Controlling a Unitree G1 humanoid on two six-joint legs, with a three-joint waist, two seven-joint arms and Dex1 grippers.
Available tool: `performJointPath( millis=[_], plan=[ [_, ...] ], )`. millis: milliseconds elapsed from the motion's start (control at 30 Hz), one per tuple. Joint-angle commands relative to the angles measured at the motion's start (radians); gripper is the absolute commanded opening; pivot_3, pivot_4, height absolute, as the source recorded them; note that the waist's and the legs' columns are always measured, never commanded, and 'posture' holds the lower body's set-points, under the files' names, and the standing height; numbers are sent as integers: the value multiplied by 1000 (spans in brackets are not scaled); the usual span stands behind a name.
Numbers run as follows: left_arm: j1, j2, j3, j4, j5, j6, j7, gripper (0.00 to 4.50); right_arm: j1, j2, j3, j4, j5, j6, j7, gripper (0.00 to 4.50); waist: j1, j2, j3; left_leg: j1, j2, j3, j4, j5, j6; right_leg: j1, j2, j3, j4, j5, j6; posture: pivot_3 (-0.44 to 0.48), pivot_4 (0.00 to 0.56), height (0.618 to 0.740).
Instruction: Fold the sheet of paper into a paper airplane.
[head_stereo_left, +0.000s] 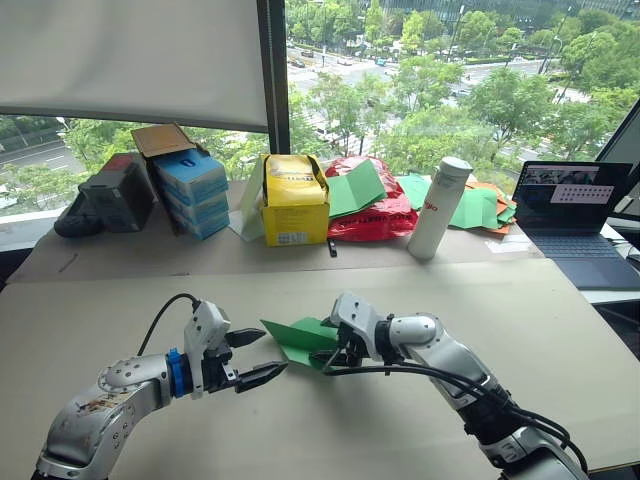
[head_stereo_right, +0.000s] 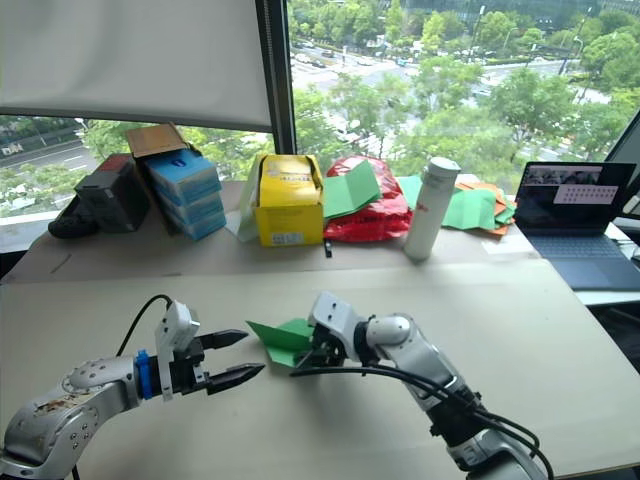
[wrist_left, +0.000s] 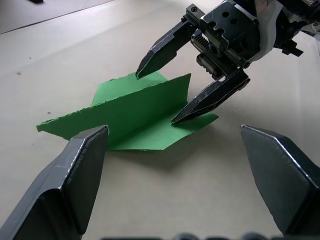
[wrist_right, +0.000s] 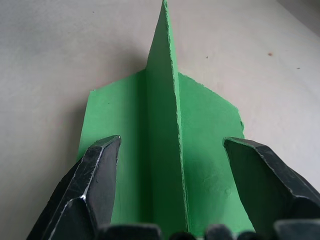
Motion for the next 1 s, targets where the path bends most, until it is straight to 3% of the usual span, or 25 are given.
performJointPath(
  millis=[33,167,200,500,833,1000],
  plan=[
    [-6,2,-6,-40,-7,-4,1,4477,-26,8,-9,-7,-8,-24,1,3649,0,0,0,0,0,0,0,0,-1,0,0,0,0,0,0,0,150,740],
    [-11,-1,-15,-41,-9,-3,5,4477,-42,13,-3,8,-24,-22,2,3649,-1,0,0,0,0,0,0,0,-1,0,0,0,0,0,0,0,150,740],
    [-11,-1,-16,-40,-9,-4,5,4500,-46,12,-1,3,-28,-17,5,3078,-1,0,0,0,0,0,0,0,-1,0,0,0,0,0,0,0,150,740],
    [-13,-3,-18,-39,-14,-3,7,4500,-81,7,39,-70,-59,60,35,28,-1,0,0,-1,0,0,0,0,0,-1,0,0,0,0,0,0,150,740],
    [-18,-8,-18,-37,-15,-4,14,4500,-85,-2,24,-103,-48,143,36,28,0,0,0,-1,0,0,0,0,0,-1,0,0,0,0,0,0,150,740],
    [-63,-44,-13,-59,-42,4,44,4500,-79,-9,-165,-154,36,280,-35,28,4,0,0,-1,0,0,0,0,0,-2,0,0,0,0,0,0,150,740]
  ],
)
